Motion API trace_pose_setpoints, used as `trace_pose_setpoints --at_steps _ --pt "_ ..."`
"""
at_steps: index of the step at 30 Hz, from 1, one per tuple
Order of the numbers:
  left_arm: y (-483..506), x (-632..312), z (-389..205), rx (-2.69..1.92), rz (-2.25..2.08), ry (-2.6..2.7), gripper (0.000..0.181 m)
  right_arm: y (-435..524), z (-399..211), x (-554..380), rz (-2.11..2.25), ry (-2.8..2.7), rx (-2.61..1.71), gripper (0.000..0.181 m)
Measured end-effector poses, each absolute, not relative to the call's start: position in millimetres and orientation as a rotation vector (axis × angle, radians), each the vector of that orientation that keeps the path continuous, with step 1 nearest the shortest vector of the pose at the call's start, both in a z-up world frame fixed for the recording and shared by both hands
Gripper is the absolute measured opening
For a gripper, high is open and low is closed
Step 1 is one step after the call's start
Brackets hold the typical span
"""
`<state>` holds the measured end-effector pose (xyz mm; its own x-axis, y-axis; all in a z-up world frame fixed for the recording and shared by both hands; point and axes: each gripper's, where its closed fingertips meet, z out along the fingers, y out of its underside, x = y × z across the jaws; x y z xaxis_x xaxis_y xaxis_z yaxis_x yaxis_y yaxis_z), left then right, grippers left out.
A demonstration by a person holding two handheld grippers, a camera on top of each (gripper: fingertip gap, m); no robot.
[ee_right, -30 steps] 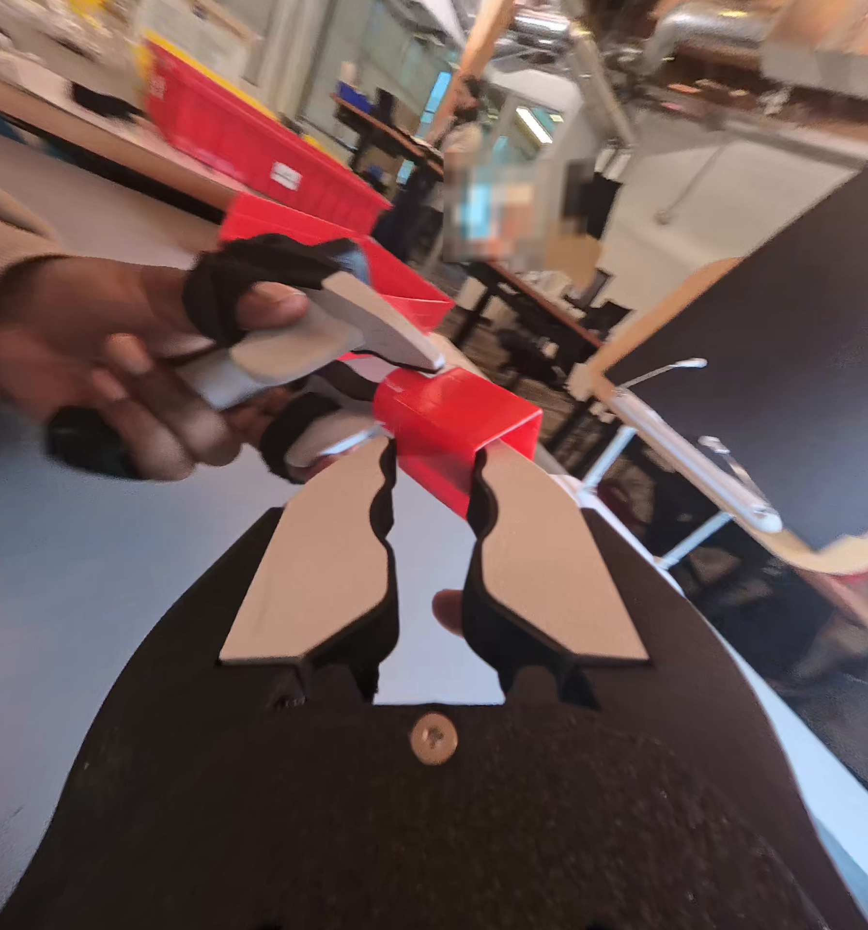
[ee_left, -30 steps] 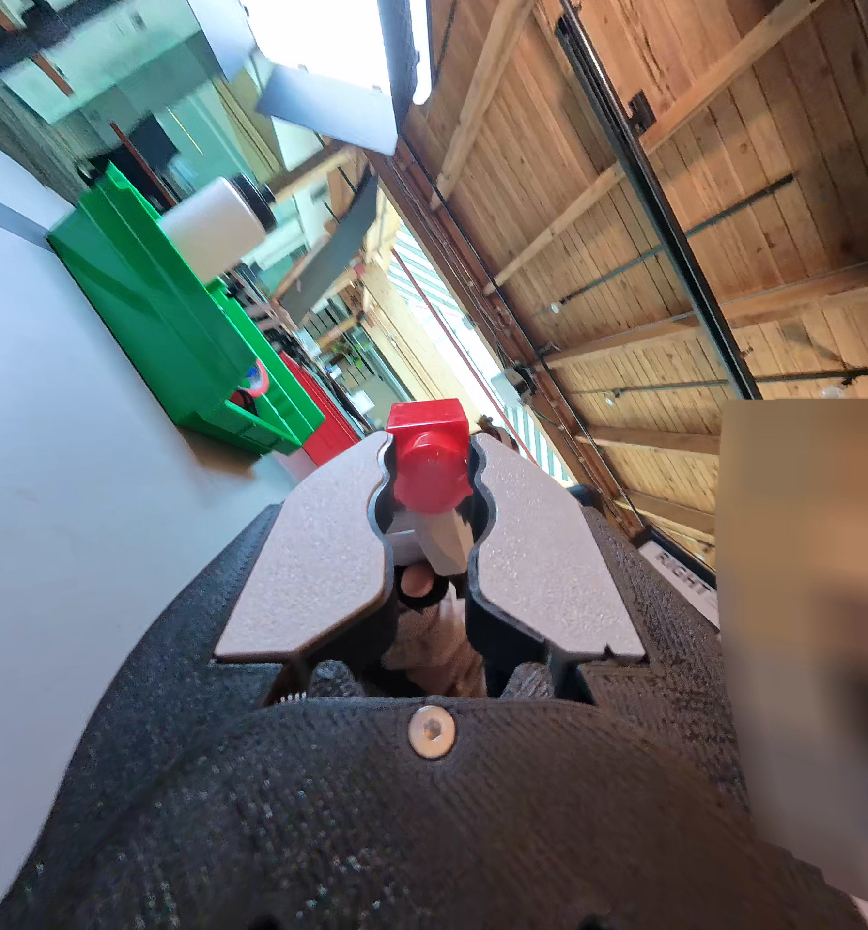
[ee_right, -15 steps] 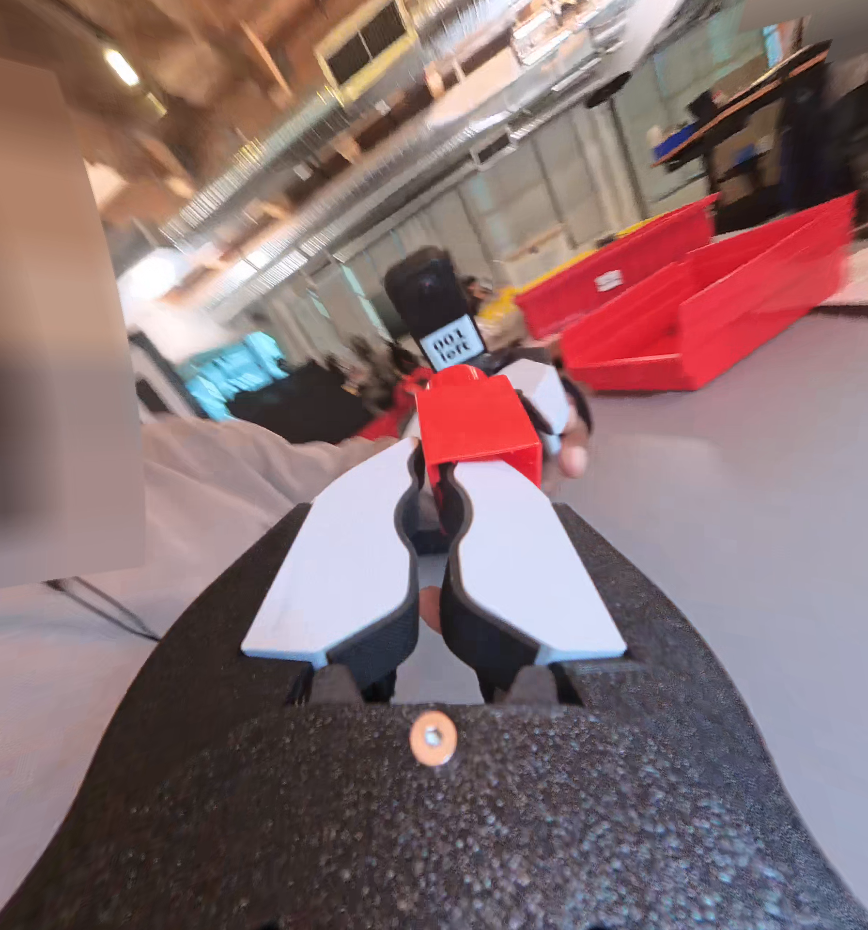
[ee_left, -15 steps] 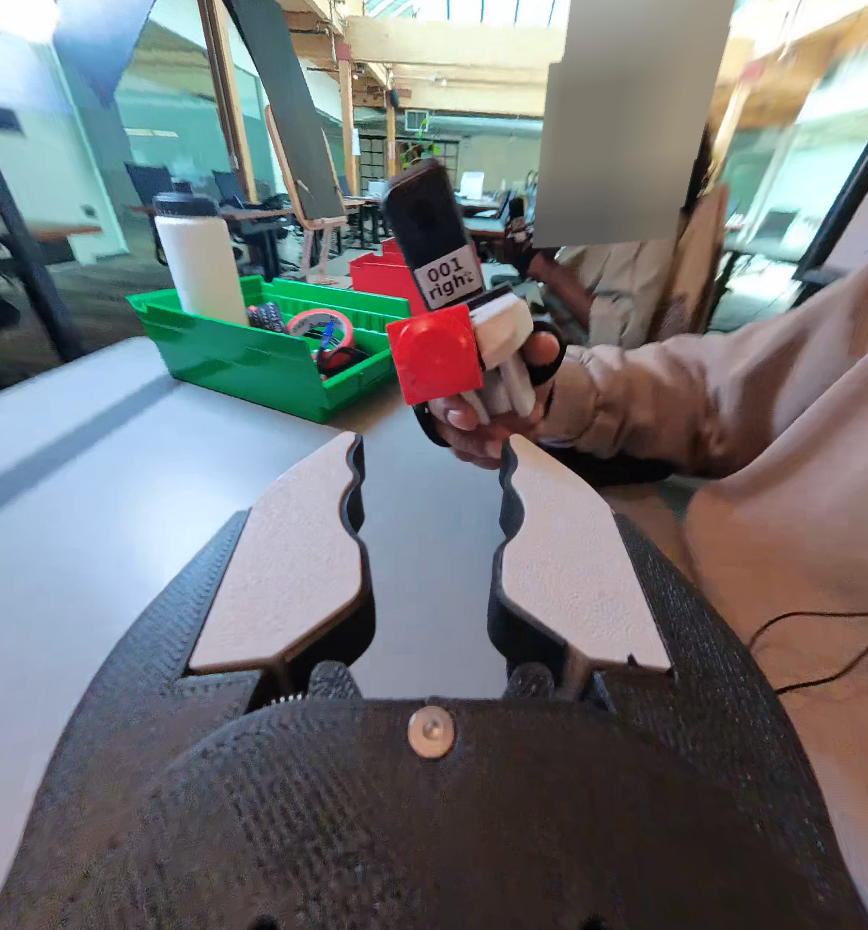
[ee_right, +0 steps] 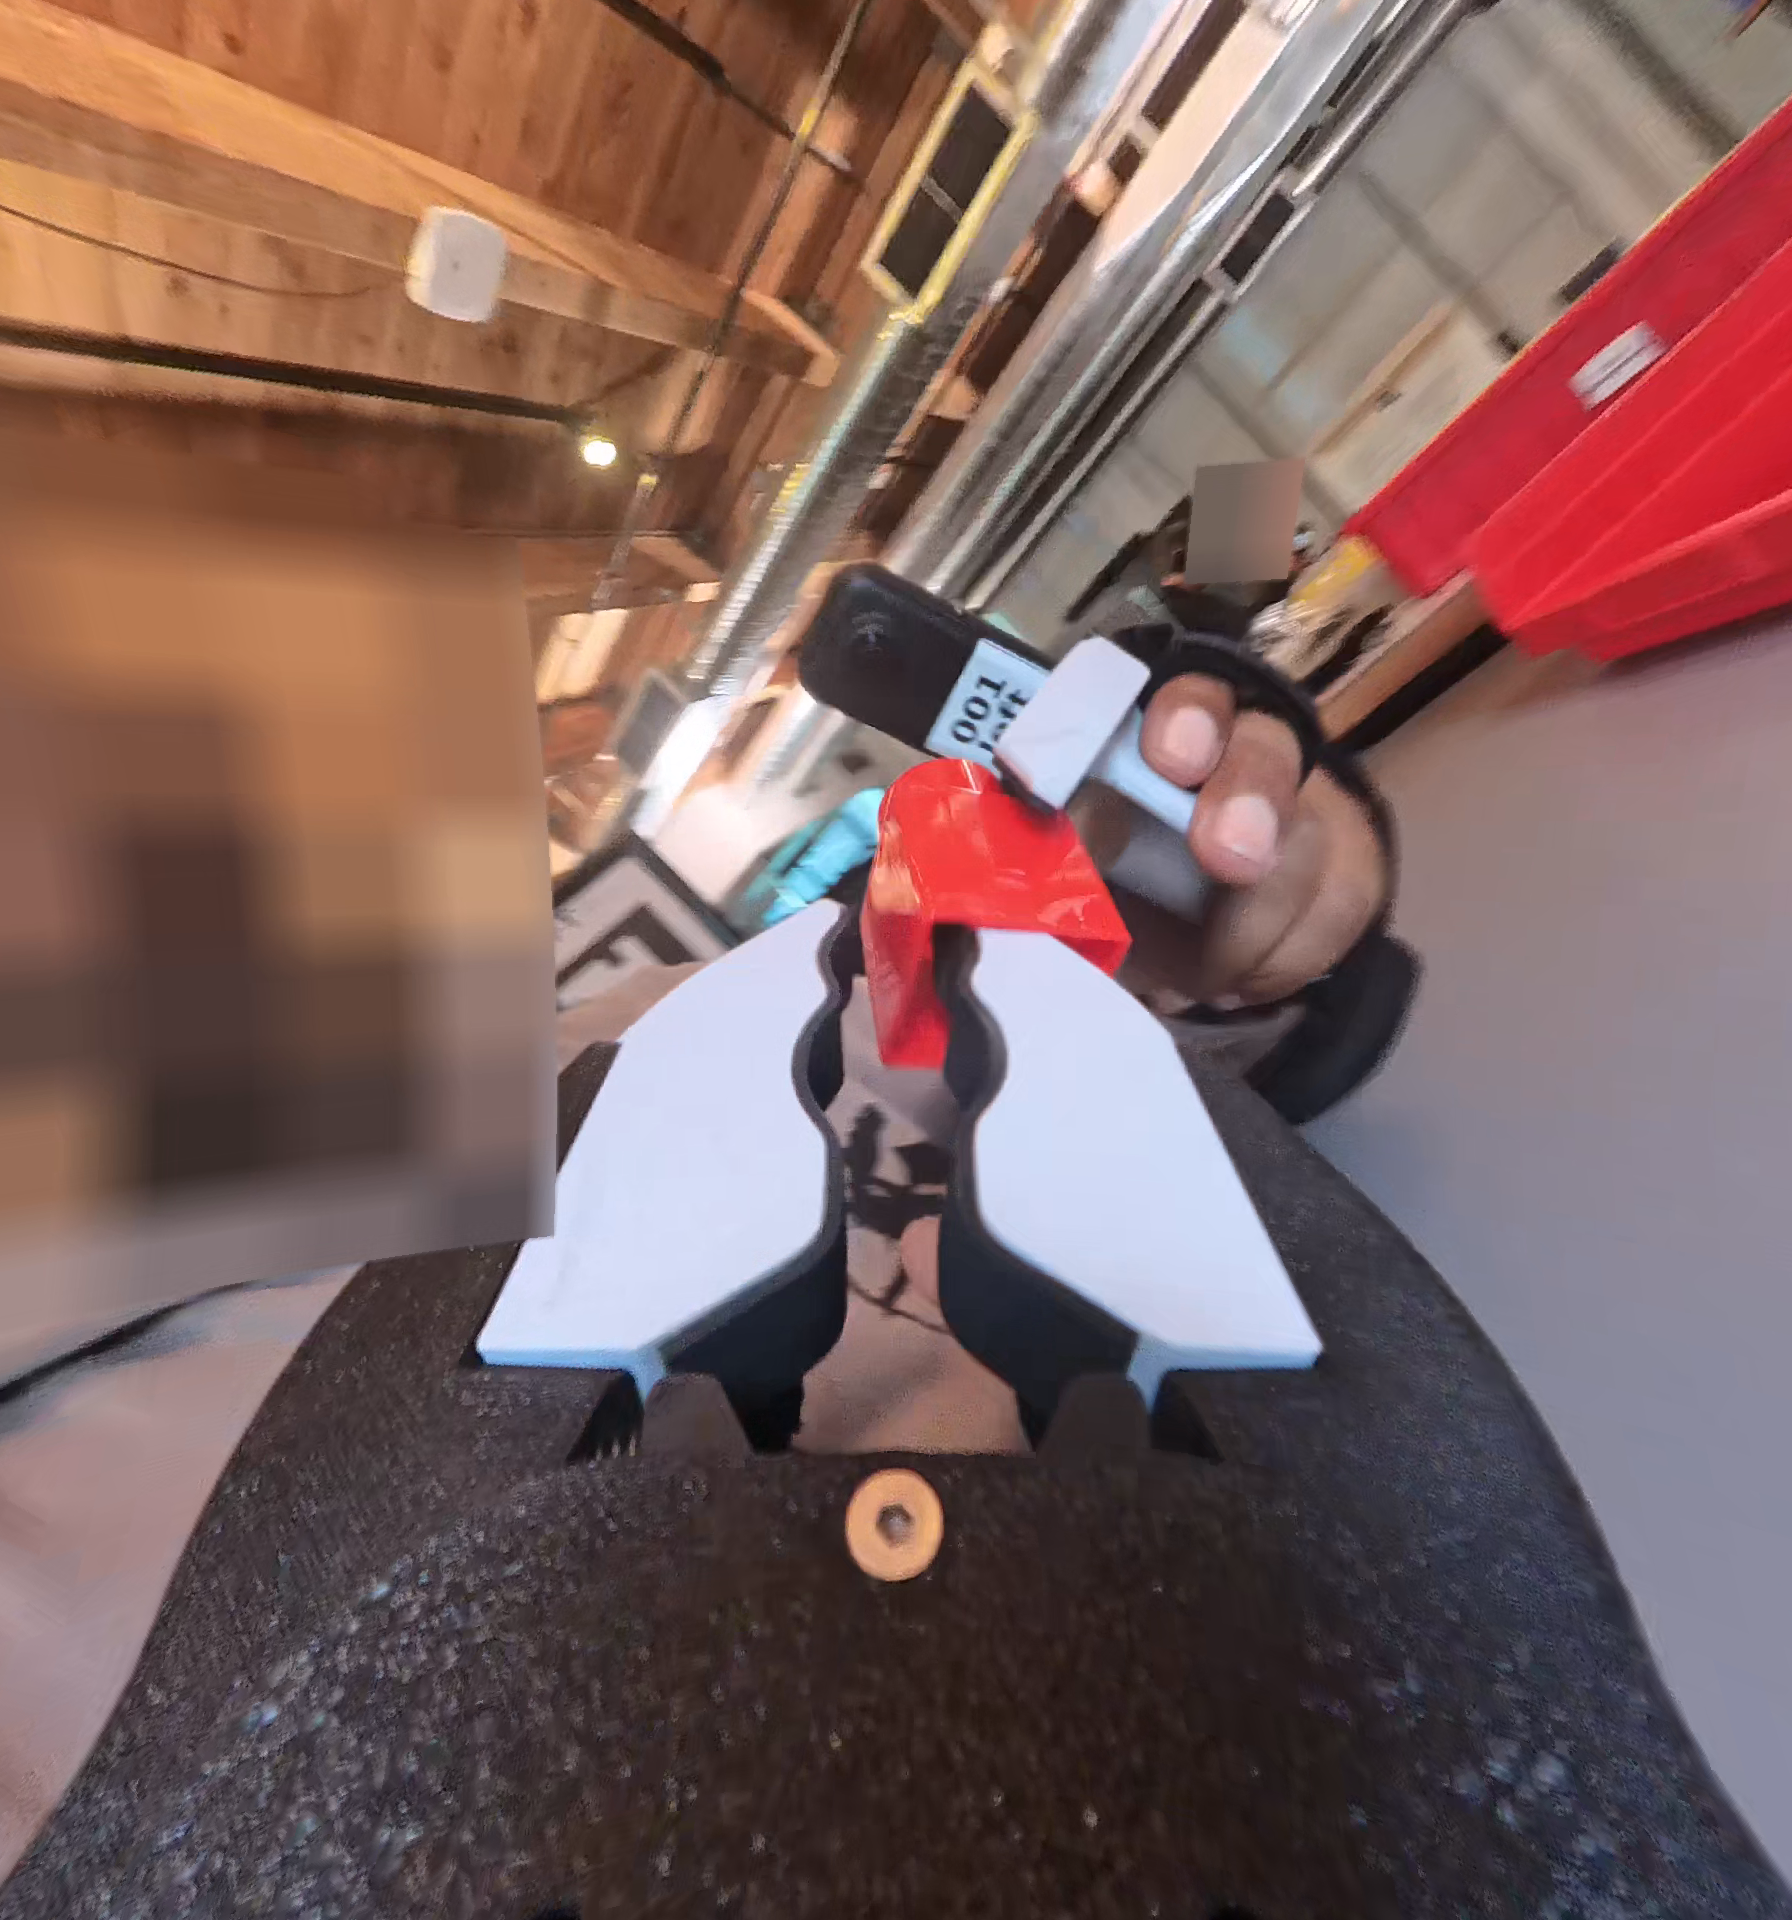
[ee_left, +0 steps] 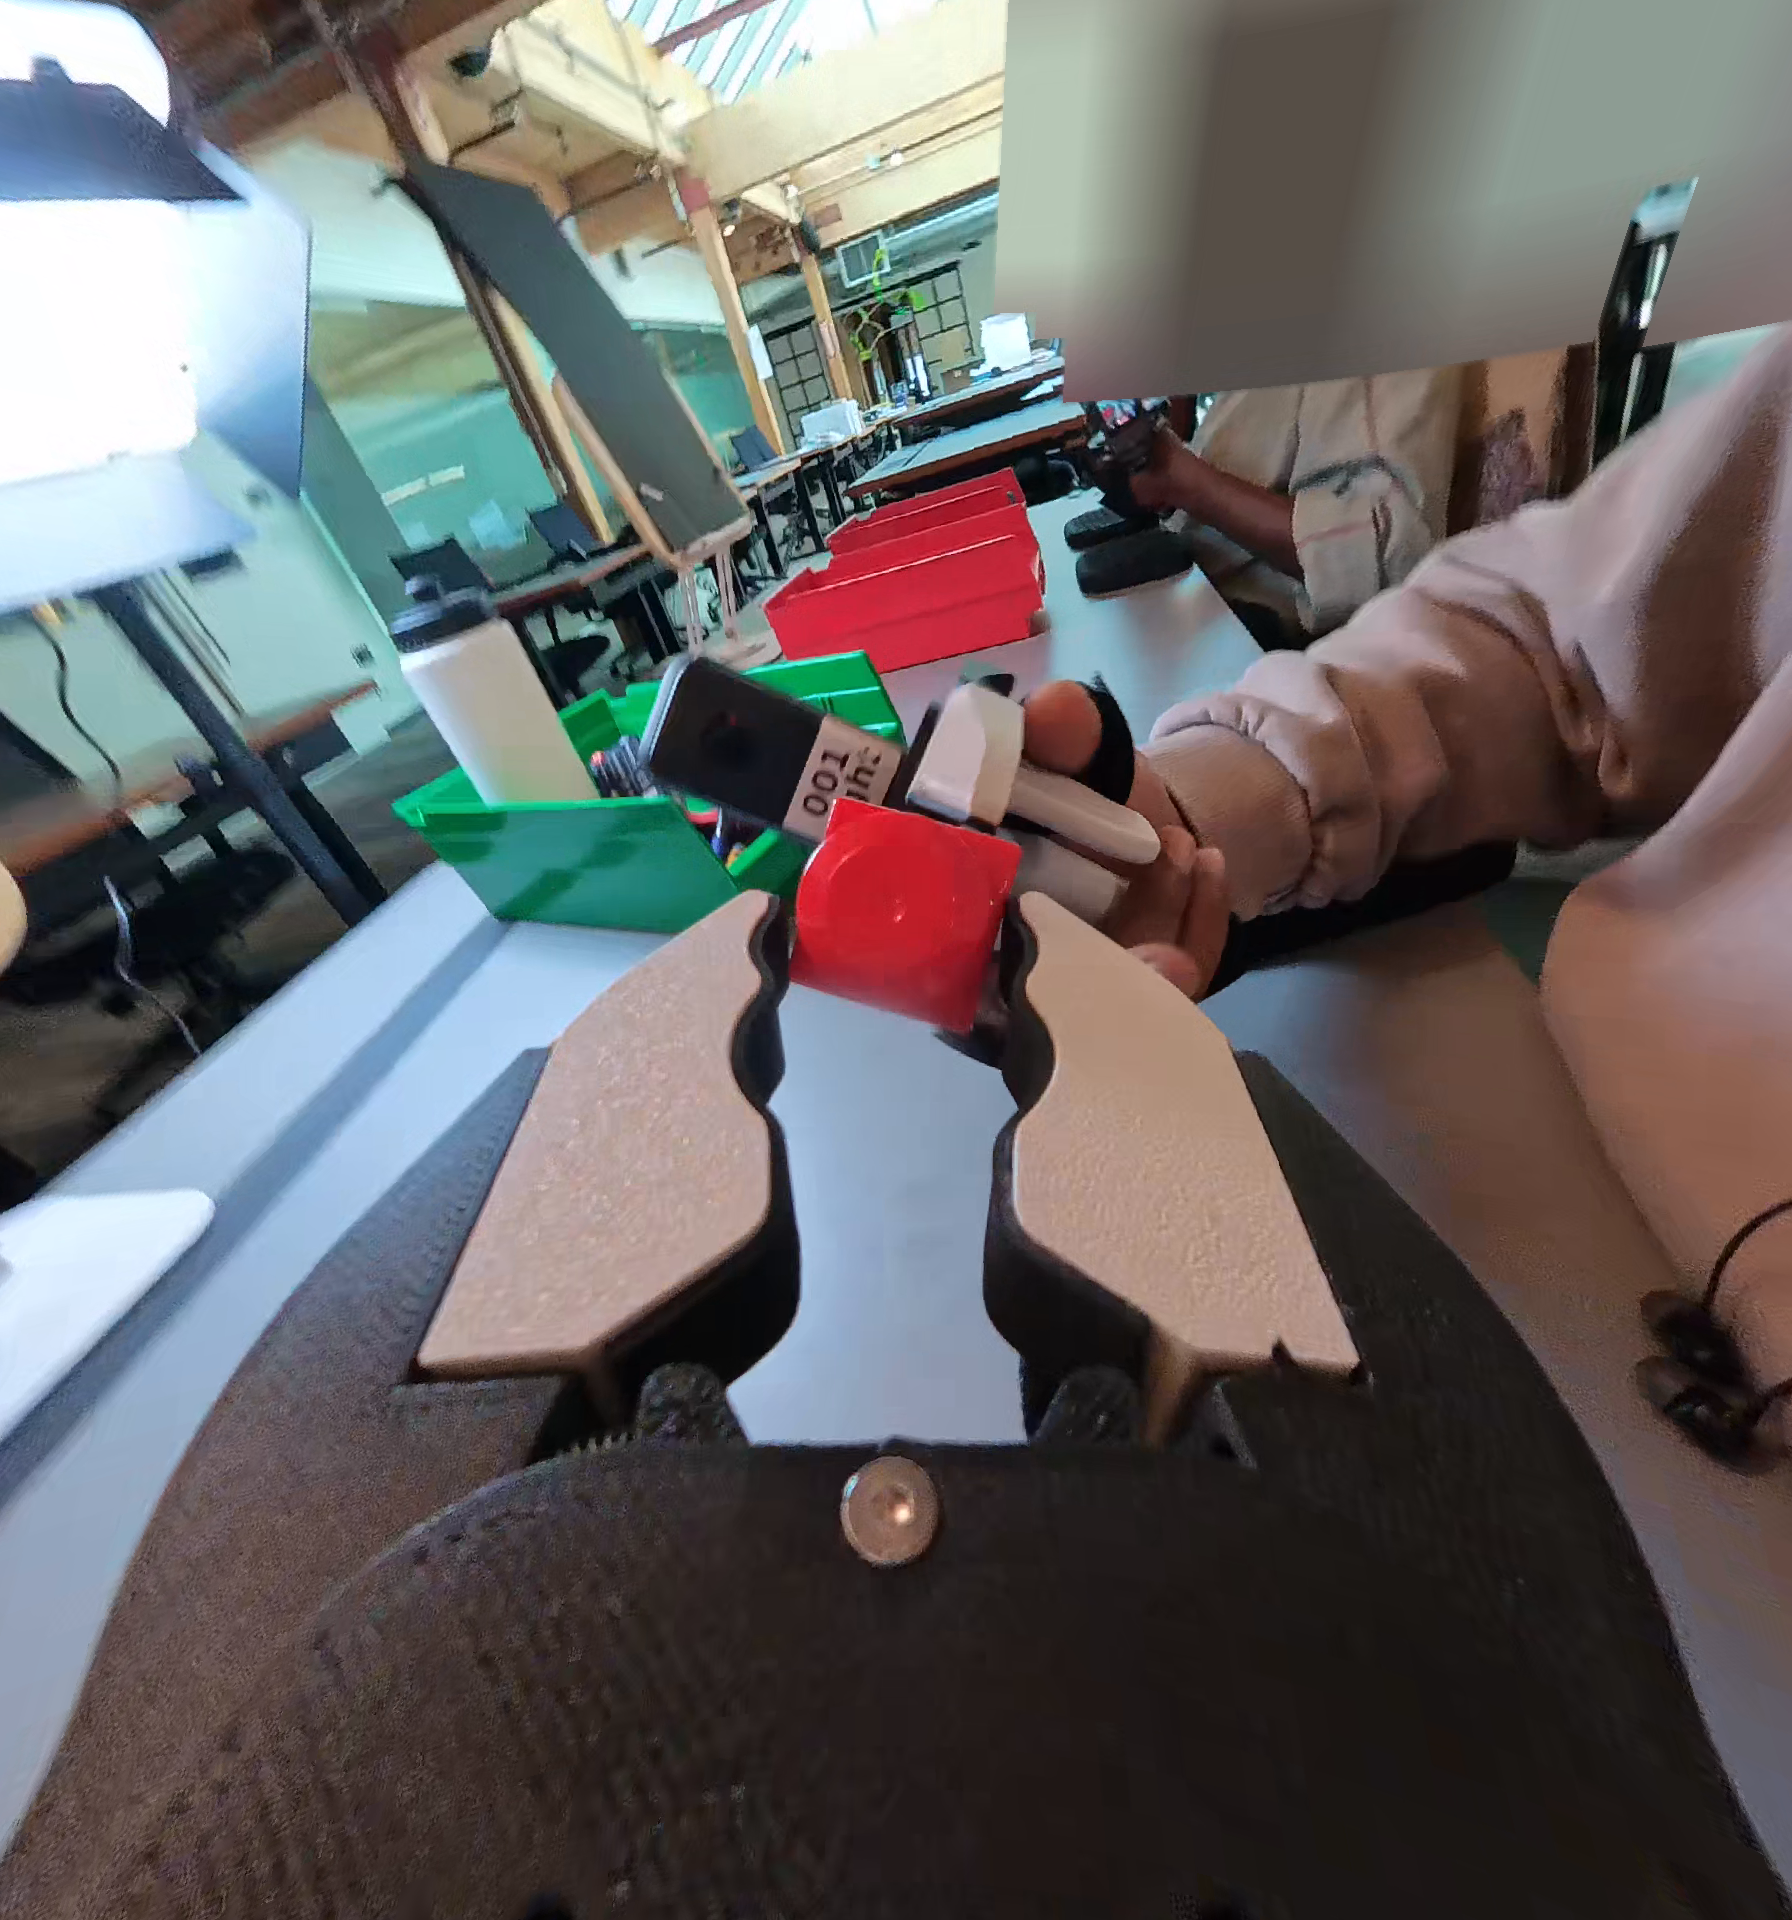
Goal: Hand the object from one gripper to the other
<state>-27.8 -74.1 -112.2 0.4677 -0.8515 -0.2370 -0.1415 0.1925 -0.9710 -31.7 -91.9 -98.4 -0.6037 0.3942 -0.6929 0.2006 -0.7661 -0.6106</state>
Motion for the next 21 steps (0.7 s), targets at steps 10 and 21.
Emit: trace_pose_setpoints --at_steps 10,21 --pt "-40.9 -46.1 -158.7 -1.841 -1.458 0.468 0.037 -42.2 -151.3 -35.9 0.897 -1.515 -1.066 0.056" --pt "-92.2 -22.3 -205.6 -2.145 -1.743 0.754 0.037 -86.9 -196.9 -39.8 0.589 -1.882 -0.773 0.075"
